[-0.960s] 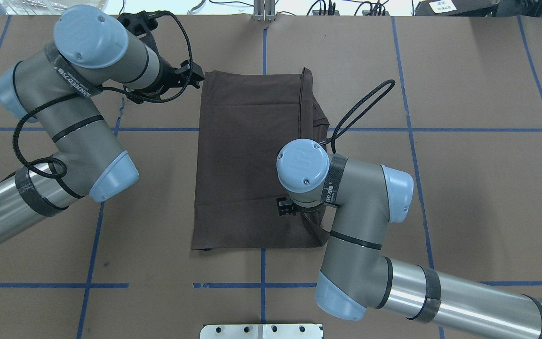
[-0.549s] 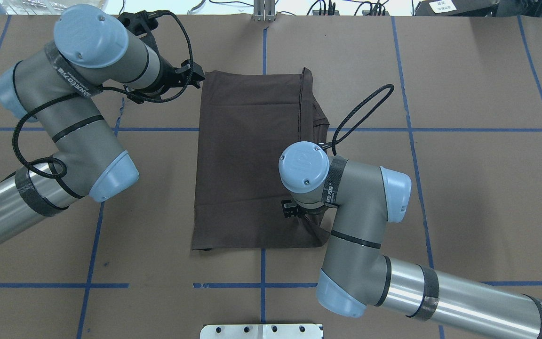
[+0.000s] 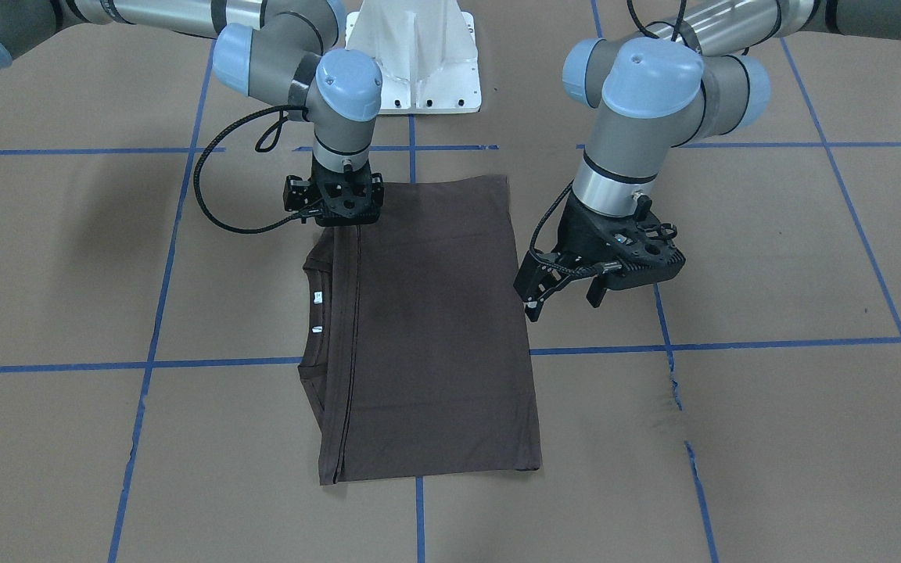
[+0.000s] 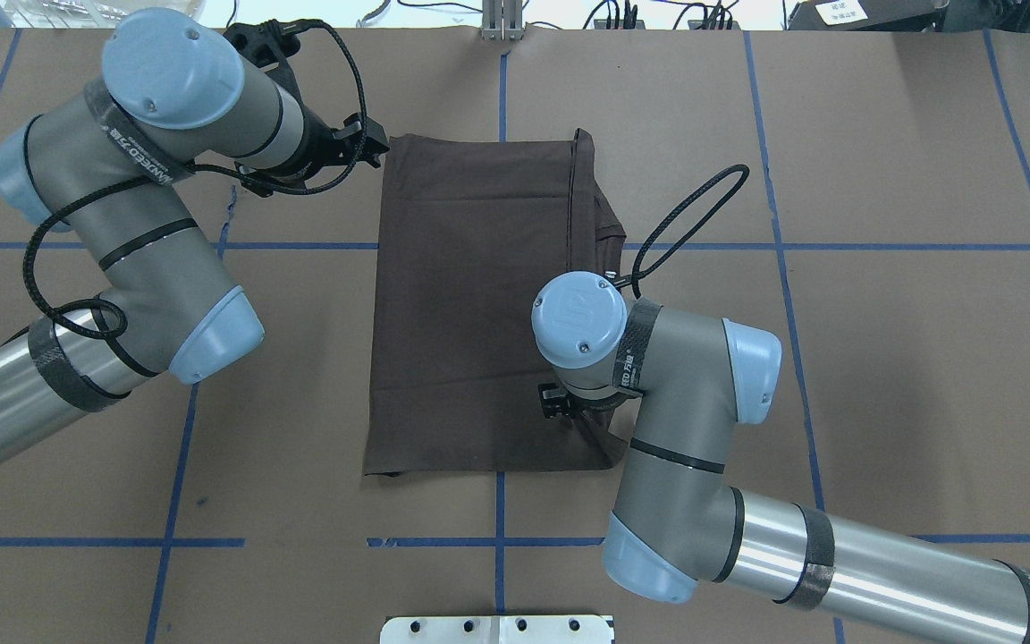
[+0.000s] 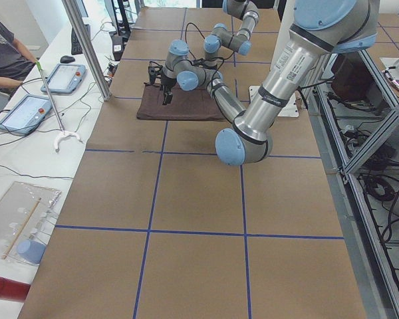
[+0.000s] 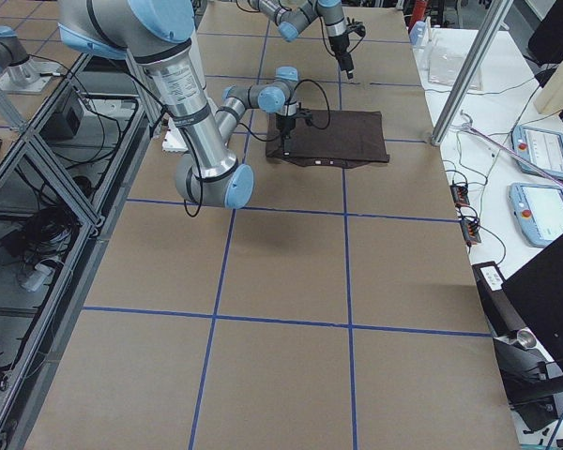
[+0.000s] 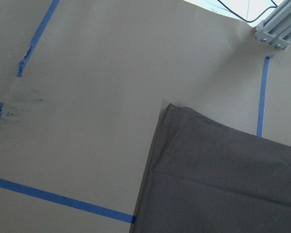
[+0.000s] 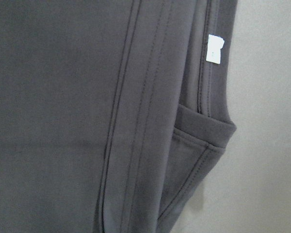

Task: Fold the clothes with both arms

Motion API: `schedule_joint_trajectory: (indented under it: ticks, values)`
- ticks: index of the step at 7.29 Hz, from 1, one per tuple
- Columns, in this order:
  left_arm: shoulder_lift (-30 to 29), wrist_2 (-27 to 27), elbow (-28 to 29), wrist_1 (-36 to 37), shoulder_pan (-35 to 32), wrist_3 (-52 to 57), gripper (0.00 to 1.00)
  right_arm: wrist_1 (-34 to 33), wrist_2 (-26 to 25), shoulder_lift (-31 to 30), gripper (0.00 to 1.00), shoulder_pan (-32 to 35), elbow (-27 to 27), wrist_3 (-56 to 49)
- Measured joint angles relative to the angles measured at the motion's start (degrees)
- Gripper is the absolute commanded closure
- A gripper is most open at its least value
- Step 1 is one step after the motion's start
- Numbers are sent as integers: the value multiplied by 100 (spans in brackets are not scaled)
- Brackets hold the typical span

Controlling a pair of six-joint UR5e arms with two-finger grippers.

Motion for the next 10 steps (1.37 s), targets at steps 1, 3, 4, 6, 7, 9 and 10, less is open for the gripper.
schedule_joint_trajectory:
  ticks: [1,3,4,6,7,9,10]
  values:
    - [-3,-4,-1,0,0,-2,0,0,2,-28,0,-1,0,0]
    - [-7,-7,-3,1,5,-2,0,0,3,-86,0,2,0,0]
    - [-8,-7,-3,1,7,-3,0,-2,4,-110,0,7,0,0]
    - [-9,-7,-7,0,7,-8,0,-44,14,-145,0,19,12,-5]
    - [-9,-7,-7,0,6,-8,0,-61,77,-140,0,37,29,-5]
    - [-9,-7,-11,0,6,-3,0,-39,233,-111,0,70,36,-1]
    - [-9,-7,-11,0,3,-1,0,-20,255,-101,0,72,22,0]
